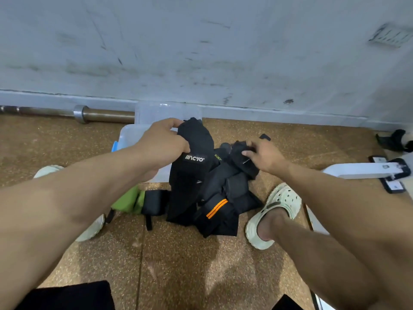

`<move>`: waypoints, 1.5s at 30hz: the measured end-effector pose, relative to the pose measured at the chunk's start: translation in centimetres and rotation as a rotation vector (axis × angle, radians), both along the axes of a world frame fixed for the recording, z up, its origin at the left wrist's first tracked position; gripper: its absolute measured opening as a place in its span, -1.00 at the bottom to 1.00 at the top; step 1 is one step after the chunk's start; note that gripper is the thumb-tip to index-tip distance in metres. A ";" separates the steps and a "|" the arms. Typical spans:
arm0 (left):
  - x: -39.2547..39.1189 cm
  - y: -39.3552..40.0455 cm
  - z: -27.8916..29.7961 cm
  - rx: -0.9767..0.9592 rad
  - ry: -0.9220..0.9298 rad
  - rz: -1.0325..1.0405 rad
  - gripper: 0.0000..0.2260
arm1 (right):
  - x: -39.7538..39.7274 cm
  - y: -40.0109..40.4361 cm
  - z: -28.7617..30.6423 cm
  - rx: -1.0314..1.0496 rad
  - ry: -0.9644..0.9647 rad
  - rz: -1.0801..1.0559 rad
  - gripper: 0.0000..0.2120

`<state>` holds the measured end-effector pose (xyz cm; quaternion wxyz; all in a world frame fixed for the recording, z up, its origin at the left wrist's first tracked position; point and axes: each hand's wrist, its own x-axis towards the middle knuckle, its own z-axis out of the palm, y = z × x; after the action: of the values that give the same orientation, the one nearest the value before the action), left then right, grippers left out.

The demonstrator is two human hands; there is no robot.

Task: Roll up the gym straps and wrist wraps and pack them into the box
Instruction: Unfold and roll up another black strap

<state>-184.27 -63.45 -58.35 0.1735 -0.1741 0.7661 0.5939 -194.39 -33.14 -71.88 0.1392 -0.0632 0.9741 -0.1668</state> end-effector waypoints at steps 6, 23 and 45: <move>0.7 -0.9 2.0 0.087 0.045 0.021 -0.69 | -0.5 -2.8 12.6 -0.609 -0.085 -0.144 -0.85; 1.3 -1.8 3.8 0.238 0.325 0.061 -0.67 | 7.3 -7.7 20.0 -0.997 -0.210 -0.076 -0.72; 3.1 0.3 4.0 0.113 0.393 -0.216 -0.06 | 9.0 -10.8 19.6 -1.013 -0.253 -0.305 -0.71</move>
<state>-181.16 -63.18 -54.38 0.0933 0.0378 0.7648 0.6364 -185.44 -43.97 -52.25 0.1815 0.0401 0.7455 -0.6401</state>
